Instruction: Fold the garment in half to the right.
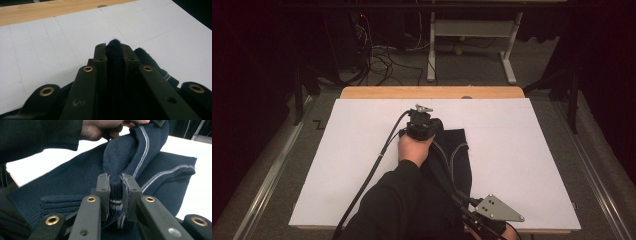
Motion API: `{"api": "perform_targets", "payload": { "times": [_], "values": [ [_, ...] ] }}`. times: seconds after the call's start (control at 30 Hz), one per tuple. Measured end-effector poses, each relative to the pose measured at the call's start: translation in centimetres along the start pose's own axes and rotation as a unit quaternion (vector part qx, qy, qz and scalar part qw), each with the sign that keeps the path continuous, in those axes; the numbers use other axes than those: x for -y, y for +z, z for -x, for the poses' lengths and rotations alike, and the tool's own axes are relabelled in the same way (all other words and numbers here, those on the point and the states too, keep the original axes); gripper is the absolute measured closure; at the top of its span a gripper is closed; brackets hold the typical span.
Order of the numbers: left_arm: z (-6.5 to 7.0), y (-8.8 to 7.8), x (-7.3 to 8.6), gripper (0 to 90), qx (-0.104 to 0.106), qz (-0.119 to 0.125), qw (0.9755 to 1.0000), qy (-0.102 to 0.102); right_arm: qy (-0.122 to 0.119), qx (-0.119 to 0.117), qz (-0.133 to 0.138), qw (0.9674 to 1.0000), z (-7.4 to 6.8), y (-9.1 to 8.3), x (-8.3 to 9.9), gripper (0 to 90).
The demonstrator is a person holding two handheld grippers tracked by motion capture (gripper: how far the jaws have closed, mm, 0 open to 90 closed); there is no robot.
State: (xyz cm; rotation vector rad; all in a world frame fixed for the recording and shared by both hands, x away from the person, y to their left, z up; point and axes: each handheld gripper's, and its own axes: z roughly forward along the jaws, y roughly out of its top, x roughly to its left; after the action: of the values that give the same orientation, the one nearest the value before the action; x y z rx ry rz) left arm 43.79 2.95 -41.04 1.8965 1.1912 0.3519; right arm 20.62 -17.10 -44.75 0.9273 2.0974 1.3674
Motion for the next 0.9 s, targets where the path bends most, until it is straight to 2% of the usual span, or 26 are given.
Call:
{"api": "perform_targets", "payload": {
  "times": [0.33, 0.4, 0.6, 0.9],
  "values": [
    [0.9, 1.1, 0.2, 71.1, 0.005, -0.006, 1.0000, 0.001, -0.004, 0.009, -0.031, 0.9995, 0.4, -0.3, 1.0, 77.3],
    [1.1, 1.3, 0.3, 70.3, 0.008, -0.006, 0.9999, 0.001, -0.005, 0.012, -0.035, 0.9993, 0.5, -0.5, 1.1, 80.0],
    [1.5, 1.6, 0.3, 63.8, 0.026, -0.002, 0.9996, 0.006, 0.002, 0.022, -0.040, 0.9990, 1.1, -1.4, 1.6, 80.8],
    [2.5, 0.9, -0.2, 47.6, 0.046, 0.015, 0.9986, 0.020, 0.004, 0.027, -0.020, 0.9994, 1.2, -1.9, 1.4, 80.8]
  ]
}}
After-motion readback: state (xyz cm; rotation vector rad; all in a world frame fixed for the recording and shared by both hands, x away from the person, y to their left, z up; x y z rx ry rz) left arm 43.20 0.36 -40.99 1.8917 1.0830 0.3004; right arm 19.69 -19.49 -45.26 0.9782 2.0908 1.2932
